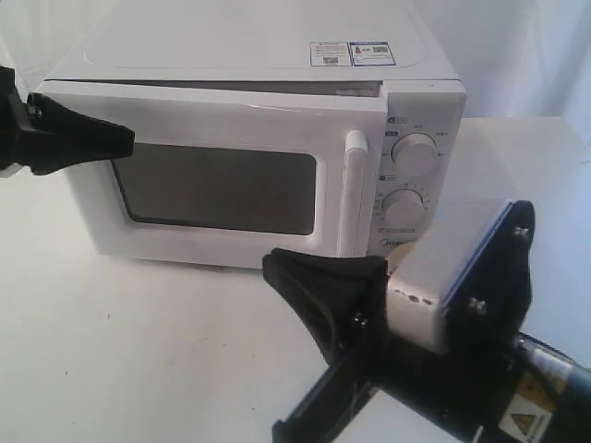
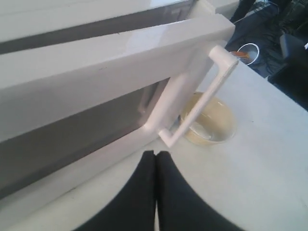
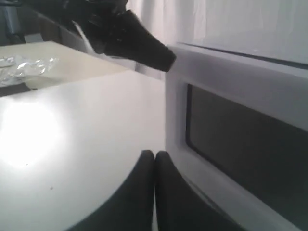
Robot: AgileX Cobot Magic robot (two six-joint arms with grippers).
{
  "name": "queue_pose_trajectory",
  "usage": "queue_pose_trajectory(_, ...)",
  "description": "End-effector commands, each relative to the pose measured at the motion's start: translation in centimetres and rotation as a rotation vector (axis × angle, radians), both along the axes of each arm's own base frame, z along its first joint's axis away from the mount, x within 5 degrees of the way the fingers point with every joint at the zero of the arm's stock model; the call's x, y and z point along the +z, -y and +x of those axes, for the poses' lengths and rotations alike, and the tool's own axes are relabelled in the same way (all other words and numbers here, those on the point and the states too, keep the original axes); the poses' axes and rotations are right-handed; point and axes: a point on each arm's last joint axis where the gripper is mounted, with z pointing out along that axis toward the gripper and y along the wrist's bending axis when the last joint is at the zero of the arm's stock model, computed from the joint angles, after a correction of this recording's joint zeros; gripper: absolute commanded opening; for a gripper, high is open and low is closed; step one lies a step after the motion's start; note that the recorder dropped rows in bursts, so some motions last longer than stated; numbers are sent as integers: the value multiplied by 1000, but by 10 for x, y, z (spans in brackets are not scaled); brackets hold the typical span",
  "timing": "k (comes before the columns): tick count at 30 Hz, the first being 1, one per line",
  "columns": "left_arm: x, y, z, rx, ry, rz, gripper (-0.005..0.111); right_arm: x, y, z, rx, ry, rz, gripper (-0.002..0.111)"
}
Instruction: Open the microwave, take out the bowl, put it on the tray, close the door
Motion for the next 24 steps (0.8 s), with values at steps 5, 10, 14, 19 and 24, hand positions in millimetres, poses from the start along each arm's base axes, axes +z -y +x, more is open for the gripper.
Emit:
queue_pose_trajectory(5, 17, 7, -33, -136, 4, -62, 0, -11, -16, 26, -182, 99, 86, 0)
queue_pose_trajectory(10, 31, 1, -67, -75, 133, -61, 0, -10, -18, 38, -289, 95, 145, 0)
queue_pose_trajectory(14, 29, -2, -100, -61, 205, -62, 0, -4, -25, 46, -336, 151, 150, 0)
queue_pose_trajectory(19, 16, -4, -127, -66, 238, -55, 0, -8, -36, 64, -469, 145, 116, 0)
queue_pose_trajectory(24, 10, -5, -139, -66, 257, -52, 0, -28, -53, 90, -575, 81, 92, 0)
